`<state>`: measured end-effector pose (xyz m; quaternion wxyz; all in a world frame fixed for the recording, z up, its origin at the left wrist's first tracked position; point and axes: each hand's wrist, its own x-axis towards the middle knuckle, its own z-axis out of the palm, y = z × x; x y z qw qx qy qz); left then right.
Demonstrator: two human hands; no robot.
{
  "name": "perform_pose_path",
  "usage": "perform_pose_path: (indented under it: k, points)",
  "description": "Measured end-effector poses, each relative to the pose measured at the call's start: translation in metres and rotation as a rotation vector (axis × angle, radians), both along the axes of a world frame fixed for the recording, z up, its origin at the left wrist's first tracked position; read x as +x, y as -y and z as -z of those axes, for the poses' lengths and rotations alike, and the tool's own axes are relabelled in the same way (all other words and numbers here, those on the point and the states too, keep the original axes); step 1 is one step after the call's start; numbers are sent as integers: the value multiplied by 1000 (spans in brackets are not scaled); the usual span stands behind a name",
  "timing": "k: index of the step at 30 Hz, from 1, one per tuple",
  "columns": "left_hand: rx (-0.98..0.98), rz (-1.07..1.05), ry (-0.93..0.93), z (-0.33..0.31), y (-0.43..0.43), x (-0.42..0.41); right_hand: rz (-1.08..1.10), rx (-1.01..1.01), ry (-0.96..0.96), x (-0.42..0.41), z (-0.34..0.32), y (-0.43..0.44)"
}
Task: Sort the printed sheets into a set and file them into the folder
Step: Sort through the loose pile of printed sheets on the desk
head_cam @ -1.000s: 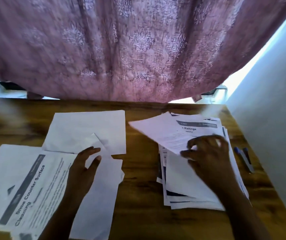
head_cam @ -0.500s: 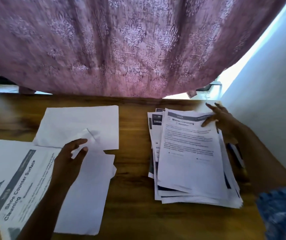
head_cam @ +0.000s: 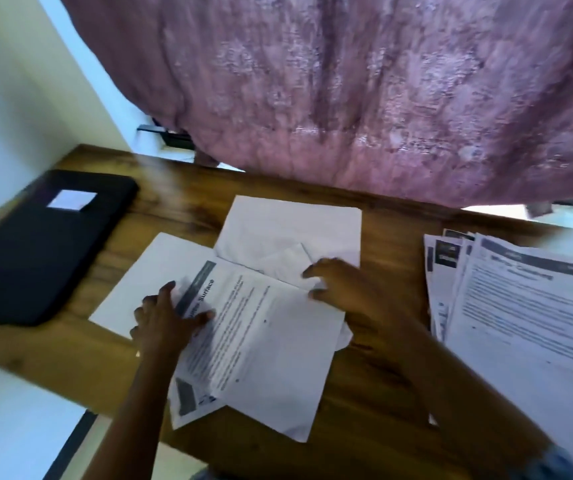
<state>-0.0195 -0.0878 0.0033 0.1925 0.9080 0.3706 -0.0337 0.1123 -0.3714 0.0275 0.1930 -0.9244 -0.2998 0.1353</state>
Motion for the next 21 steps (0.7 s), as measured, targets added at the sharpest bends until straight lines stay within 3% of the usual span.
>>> perform_pose_path:
  k: [4,8,10,12,15,18,21]
  points:
    - [-145,36,9,3,-20,4,-24,-107,-59,-12,9,-83]
    - [-259,88,270,-6,-12,-13,-89,-200,28,-1,7,-111]
    - [-258,155,425,-9,5,-32,-149,-196,-33,2,4,-117]
    - [-376,229,523,-3,22,-51,-291,-156,-109,7,-2,-117]
    - [-550,325,523,0,39,-73,-434,-232,-278,9,-21,-112]
    - [-449,167,534,6,17,-83,-477,-401,-187,15,-35,-115]
    - [-141,101,259,15,-11,-76,-569,-439,-63,14,-32,-132]
